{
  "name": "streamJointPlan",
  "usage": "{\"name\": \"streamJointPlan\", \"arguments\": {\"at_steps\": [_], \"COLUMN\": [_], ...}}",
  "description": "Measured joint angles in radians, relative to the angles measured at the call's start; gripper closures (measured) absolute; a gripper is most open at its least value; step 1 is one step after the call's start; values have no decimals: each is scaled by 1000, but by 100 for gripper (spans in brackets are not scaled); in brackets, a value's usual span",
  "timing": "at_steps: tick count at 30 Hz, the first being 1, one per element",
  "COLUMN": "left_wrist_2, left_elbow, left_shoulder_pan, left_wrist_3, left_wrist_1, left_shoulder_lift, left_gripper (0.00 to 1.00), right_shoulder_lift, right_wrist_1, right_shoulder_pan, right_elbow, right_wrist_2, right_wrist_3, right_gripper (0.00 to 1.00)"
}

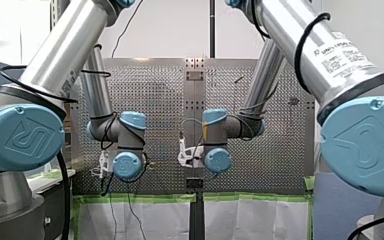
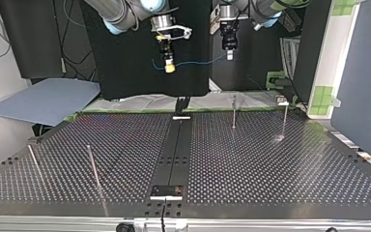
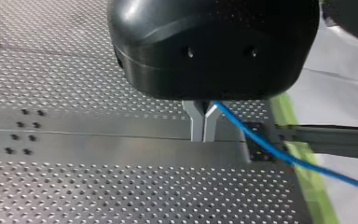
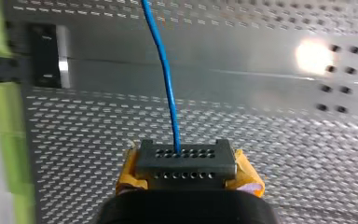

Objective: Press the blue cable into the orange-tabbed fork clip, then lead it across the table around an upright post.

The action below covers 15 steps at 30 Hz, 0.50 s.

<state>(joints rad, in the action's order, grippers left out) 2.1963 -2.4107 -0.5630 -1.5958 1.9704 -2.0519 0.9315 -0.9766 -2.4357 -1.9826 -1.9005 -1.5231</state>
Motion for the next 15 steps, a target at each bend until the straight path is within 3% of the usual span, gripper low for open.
{"name": "streamJointPlan", "arguments": {"at_steps": [9,15], "left_wrist_2": [1,0], "left_elbow": [0,-1], "left_shoulder_pan": [0,-1], "left_wrist_3": [1,0], "left_wrist_1": [8,8], "left_shoulder_lift": [-2,-2], "left_gripper": [100,100], "right_shoulder_lift": [-83,-92], "right_wrist_1": [10,10], "right_shoulder_pan": [-13,-13], "right_elbow": [1,1], "right_wrist_2": [-17,-17], "right_wrist_3": [-3,-3], "right_gripper": [100,100]}}
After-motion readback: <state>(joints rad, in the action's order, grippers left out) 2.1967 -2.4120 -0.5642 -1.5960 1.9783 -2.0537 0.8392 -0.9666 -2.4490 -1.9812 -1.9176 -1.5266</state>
